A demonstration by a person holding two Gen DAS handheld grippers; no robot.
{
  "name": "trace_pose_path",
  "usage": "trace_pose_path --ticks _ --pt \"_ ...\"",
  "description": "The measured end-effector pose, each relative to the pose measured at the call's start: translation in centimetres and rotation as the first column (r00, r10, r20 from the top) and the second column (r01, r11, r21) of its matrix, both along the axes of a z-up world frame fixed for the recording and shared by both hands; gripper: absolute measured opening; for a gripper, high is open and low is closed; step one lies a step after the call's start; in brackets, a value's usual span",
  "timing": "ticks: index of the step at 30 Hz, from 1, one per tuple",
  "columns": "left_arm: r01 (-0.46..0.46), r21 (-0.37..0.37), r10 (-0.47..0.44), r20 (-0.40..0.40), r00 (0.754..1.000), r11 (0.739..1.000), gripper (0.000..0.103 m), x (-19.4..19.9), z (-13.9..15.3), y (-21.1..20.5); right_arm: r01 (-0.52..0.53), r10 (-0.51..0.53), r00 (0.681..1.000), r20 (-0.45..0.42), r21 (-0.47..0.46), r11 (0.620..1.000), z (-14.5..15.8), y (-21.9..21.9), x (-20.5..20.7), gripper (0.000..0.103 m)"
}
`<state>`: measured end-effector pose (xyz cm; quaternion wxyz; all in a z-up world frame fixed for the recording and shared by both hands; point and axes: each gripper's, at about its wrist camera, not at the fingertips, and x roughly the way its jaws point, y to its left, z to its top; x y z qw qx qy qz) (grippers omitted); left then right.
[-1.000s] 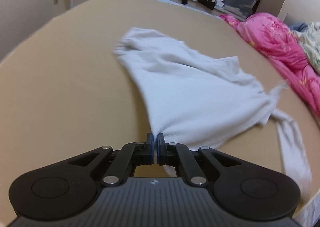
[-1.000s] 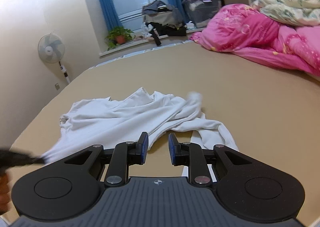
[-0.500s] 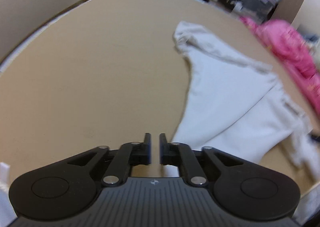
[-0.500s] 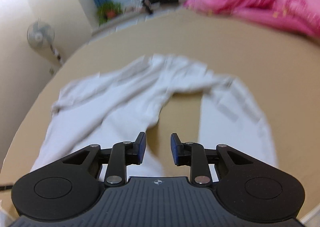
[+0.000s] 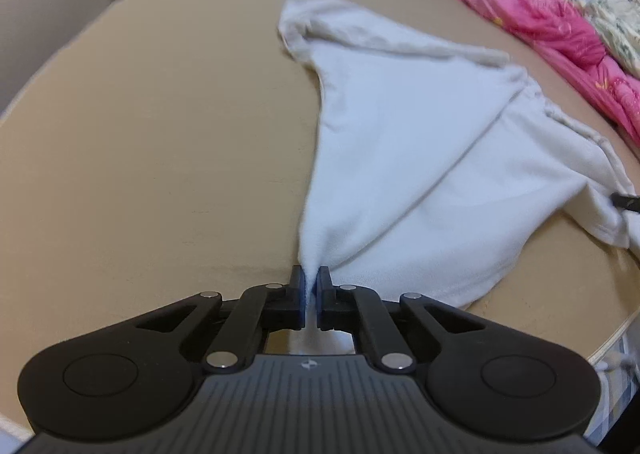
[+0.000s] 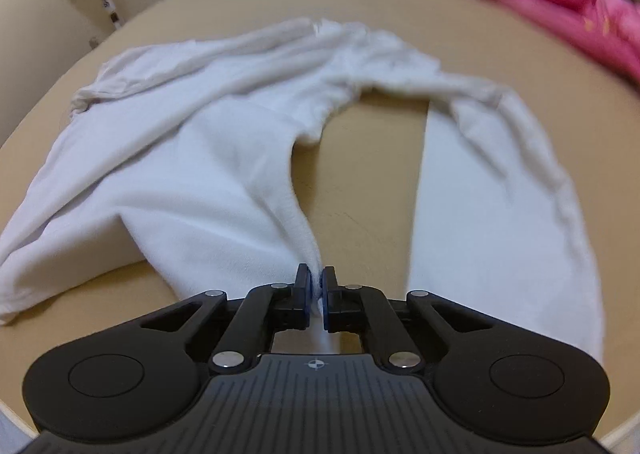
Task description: Fold small clothes
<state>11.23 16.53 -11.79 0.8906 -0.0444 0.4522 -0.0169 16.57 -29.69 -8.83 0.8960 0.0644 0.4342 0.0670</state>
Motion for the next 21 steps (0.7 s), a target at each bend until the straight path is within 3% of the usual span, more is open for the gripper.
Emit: trace_pose_path --ticks 3,6,8,10,13,15,16,19,21 --pt "-0.005 -0.094 0.012 0.076 0.997 0.996 0.003 -2.2 2.9 1.2 0.052 -0.062 0.995 0.083 0.125 0.991 3.6 -3.2 -1.8 0.003" --pt "0.038 -0.095 -0.028 0.113 0.993 0.995 0.002 -5.9 5.4 1.6 0.068 -0.086 0.991 0.098 0.176 0.982 6.9 -5.2 -5.0 0.003" --pt "0.056 -0.089 -0.049 0.085 0.995 0.994 0.002 -8.8 5.9 2.0 0.064 -0.082 0.995 0.062 0.246 0.967 8.5 -6.6 -7.7 0.003" --pt "0.066 -0.085 -0.064 0.033 0.997 0.994 0.002 -11.1 5.7 2.4 0.056 -0.050 0.998 -0.028 0.282 0.958 8.8 -7.8 -10.1 0.003" --pt "0.139 -0.035 -0.141 -0.058 0.988 0.990 0.003 -12.1 4.7 1.2 0.034 0.017 0.973 -0.229 0.217 0.976 6.4 -8.3 -12.5 0.002" --pt "0.161 0.023 -0.158 -0.096 0.983 0.987 0.003 -11.8 4.3 0.3 0.031 -0.017 0.952 -0.304 0.039 0.999 4.0 -7.7 -13.2 0.002" --pt "0.167 0.030 -0.164 -0.088 0.983 0.986 0.003 -11.4 4.4 -0.2 0.078 -0.074 0.954 -0.292 0.004 0.997 3.4 -7.9 -13.3 0.005" --pt "0.199 0.017 -0.198 -0.029 0.980 0.980 0.005 -10.5 5.3 -2.0 0.179 -0.148 0.970 -0.192 0.155 0.972 4.0 -9.2 -13.1 0.006" --pt "0.219 0.045 -0.218 -0.012 0.976 0.975 0.005 -9.6 5.7 -3.8 0.228 -0.208 0.971 -0.118 0.187 0.956 5.2 -9.8 -12.5 0.008"
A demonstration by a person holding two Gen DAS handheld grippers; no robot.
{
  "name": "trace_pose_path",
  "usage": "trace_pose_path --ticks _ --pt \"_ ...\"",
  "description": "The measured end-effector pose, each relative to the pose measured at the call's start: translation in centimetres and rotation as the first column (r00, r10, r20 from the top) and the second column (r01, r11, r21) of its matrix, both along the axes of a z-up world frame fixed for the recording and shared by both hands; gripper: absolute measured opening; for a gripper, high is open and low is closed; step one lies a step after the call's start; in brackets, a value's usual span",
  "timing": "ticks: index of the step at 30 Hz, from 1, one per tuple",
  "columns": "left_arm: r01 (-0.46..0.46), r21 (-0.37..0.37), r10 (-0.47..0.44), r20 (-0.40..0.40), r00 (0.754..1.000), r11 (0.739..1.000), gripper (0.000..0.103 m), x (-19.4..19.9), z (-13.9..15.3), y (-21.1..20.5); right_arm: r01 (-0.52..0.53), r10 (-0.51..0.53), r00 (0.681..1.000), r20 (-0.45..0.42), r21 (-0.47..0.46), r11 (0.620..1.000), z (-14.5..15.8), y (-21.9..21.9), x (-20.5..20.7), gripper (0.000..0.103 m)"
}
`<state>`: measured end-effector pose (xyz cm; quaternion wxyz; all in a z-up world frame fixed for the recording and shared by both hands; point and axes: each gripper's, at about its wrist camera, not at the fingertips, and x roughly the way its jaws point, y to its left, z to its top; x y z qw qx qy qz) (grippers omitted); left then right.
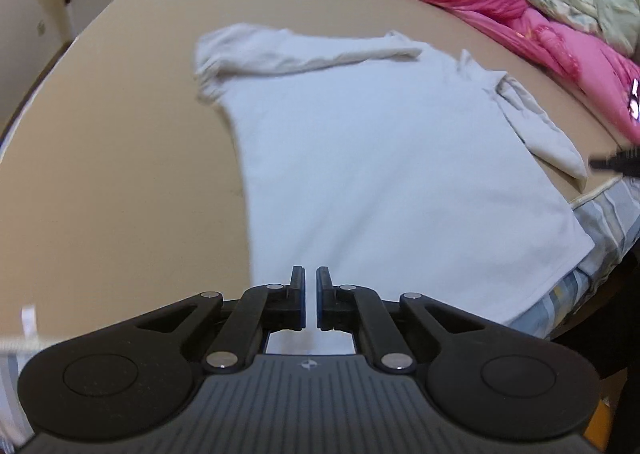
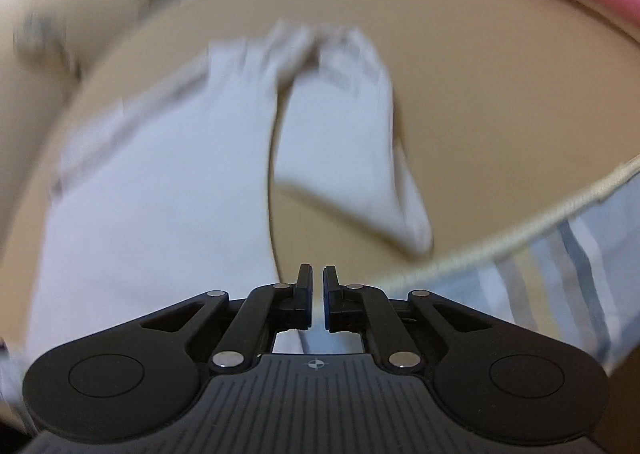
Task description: Fold small clothes
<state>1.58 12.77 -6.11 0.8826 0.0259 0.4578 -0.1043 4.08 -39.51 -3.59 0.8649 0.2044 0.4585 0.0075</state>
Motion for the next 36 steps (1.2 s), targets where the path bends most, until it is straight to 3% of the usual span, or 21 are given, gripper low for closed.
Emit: trace_pose_path --ticks 3,5,9,13,14,16,17,19,21,23,25,26,27,28,29,30,32,34,36 --pt "0.005 0.022 -0.005 0.013 1.000 1.000 0.010 0.7 -0.3 -2.4 0.075 -0.075 0.993 0.091 -0.003 0.997 1.7 -1.4 1.9 0.025" --pt "-0.008 0.029 0.007 0.030 1.000 1.000 0.016 1.9 -0.7 -3.5 0.135 -0.131 0.986 0.103 -0.033 0.990 1.5 -2.7 3.1 0.028" --pt "-0.057 0.029 0.056 0.019 0.998 0.998 0.017 4.3 -1.6 -4.4 0.205 -0.205 0.979 0.004 -0.038 0.978 -1.3 -5.0 7.0 0.037" --pt "-0.106 0.028 0.106 0.000 0.994 0.994 0.017 6.9 -2.4 -4.6 0.169 -0.169 0.981 -0.097 -0.002 0.986 -4.6 -5.7 10.0 0.041" --pt "-0.119 0.029 0.120 -0.009 0.993 0.992 0.017 7.5 -2.7 -4.5 0.156 -0.155 0.980 -0.128 -0.004 0.988 -5.4 -5.3 10.4 0.040" --pt "-0.140 0.034 0.141 -0.024 0.990 0.989 0.017 8.6 -3.2 -4.6 0.127 -0.127 0.974 -0.188 -0.013 0.992 -6.8 -5.0 11.6 0.013" --pt "-0.148 0.038 0.149 -0.031 0.988 0.988 0.017 9.0 -3.4 -4.6 0.130 -0.132 0.976 -0.175 -0.025 0.991 -6.6 -5.1 12.0 0.006" --pt "-0.154 0.043 0.156 -0.040 0.987 0.987 0.017 9.7 -3.9 -4.6 0.183 -0.187 0.982 -0.032 -0.097 0.978 -4.4 -5.9 13.2 0.004" --pt "-0.155 0.049 0.158 -0.048 0.986 0.987 0.017 10.3 -4.2 -4.6 0.255 -0.210 0.959 0.188 -0.258 0.932 -0.8 -6.3 14.1 0.004" --pt "-0.159 0.053 0.162 -0.057 0.985 0.986 0.017 10.8 -4.6 -4.7 0.345 -0.135 0.886 0.444 -0.437 0.831 2.7 -5.4 13.6 0.004" --pt "-0.157 0.054 0.161 -0.066 0.985 0.986 0.017 11.2 -4.9 -4.7 0.401 0.015 0.811 0.584 -0.574 0.714 3.9 -4.1 12.6 0.004" --pt "-0.154 0.054 0.157 -0.070 0.985 0.987 0.017 11.3 -5.0 -4.8 0.404 0.074 0.808 0.585 -0.641 0.653 3.6 -3.8 12.2 0.004" --pt "-0.149 0.053 0.152 -0.073 0.986 0.987 0.017 11.4 -5.1 -4.9 0.390 0.078 0.835 0.544 -0.686 0.614 2.5 -4.0 12.4 0.005" --pt "-0.142 0.050 0.146 -0.075 0.987 0.989 0.017 11.5 -5.1 -5.0 0.338 0.050 0.888 0.457 -0.724 0.601 0.7 -4.6 13.1 0.008" --pt "-0.139 0.046 0.142 -0.076 0.987 0.989 0.017 11.6 -5.1 -5.1 0.238 -0.015 0.955 0.296 -0.736 0.634 -1.9 -6.1 13.8 0.008" --pt "-0.136 0.042 0.139 -0.078 0.987 0.990 0.017 11.6 -5.1 -5.2 0.176 -0.085 0.983 0.164 -0.701 0.691 -4.1 -7.5 14.0 0.009" --pt "-0.132 0.036 0.134 -0.083 0.987 0.991 0.017 11.7 -5.3 -5.3 0.182 -0.232 0.972 -0.031 -0.517 0.836 -6.7 -11.0 13.3 0.009" --pt "-0.132 0.038 0.135 -0.091 0.987 0.991 0.017 11.8 -5.5 -5.3 0.308 -0.333 0.943 -0.015 -0.345 0.887 -6.2 -13.8 11.1 0.014" --pt "-0.132 0.037 0.135 -0.096 0.986 0.991 0.017 11.9 -5.6 -5.4 0.397 -0.397 0.917 0.047 -0.223 0.890 -5.4 -15.8 9.4 0.030"
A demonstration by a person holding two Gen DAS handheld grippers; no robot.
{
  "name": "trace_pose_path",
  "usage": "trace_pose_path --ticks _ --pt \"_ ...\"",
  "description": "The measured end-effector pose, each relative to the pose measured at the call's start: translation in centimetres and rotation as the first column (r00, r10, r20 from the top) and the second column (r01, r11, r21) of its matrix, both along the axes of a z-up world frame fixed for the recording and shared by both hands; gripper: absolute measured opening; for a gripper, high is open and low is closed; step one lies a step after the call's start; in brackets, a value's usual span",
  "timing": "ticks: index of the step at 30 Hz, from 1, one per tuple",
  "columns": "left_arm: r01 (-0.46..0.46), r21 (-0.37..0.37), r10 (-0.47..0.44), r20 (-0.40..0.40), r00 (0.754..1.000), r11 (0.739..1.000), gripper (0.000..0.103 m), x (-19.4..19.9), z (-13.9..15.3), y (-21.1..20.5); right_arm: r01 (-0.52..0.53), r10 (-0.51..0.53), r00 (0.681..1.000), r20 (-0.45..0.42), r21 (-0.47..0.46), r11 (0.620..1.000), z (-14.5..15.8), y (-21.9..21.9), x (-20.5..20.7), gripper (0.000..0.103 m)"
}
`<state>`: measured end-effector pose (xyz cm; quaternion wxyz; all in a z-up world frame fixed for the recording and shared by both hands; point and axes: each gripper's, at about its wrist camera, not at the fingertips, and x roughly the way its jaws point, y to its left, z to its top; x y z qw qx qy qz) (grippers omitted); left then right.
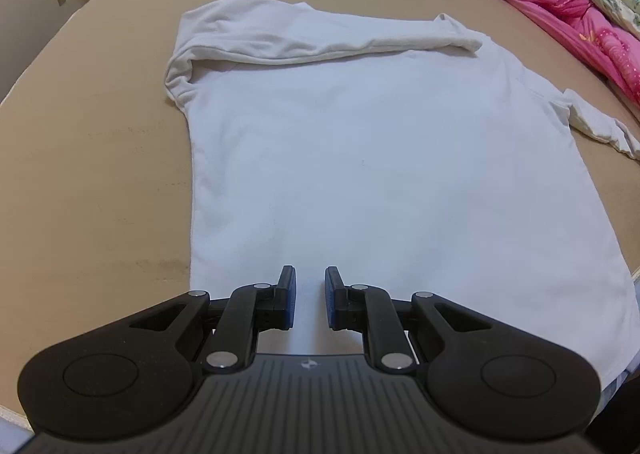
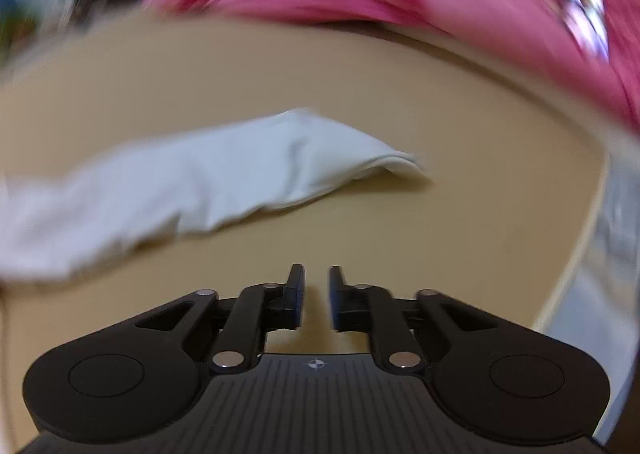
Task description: Fold small clothes
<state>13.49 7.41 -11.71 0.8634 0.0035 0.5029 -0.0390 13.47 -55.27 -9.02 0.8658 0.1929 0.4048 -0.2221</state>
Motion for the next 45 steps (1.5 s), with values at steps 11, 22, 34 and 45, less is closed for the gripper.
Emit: trace_pose_path --ticks 11,22,34,45 --pt "0.004 0.015 -0.003 -0.022 1.000 1.000 0.018 0.2 -0.9 -0.2 0.126 -0.134 0.986 0.099 0.085 0.988 -5.1 -4.5 4.4 0.037" --pt "0.031 0.044 -0.032 0.003 0.999 0.999 0.020 0.3 -1.4 -0.9 0.375 -0.414 0.878 0.239 0.191 0.907 -6.5 -11.4 6.7 0.043" --pt "0.040 0.063 -0.040 0.010 0.999 0.997 0.021 0.3 -1.3 -1.3 0.450 -0.409 0.841 0.355 -0.038 0.892 -3.7 -13.0 8.8 0.008" --pt "0.111 0.101 -0.134 0.264 0.955 0.989 0.021 5.0 3.4 -5.4 0.396 -0.323 0.877 0.356 -0.155 0.905 3.3 -7.9 11.0 0.030"
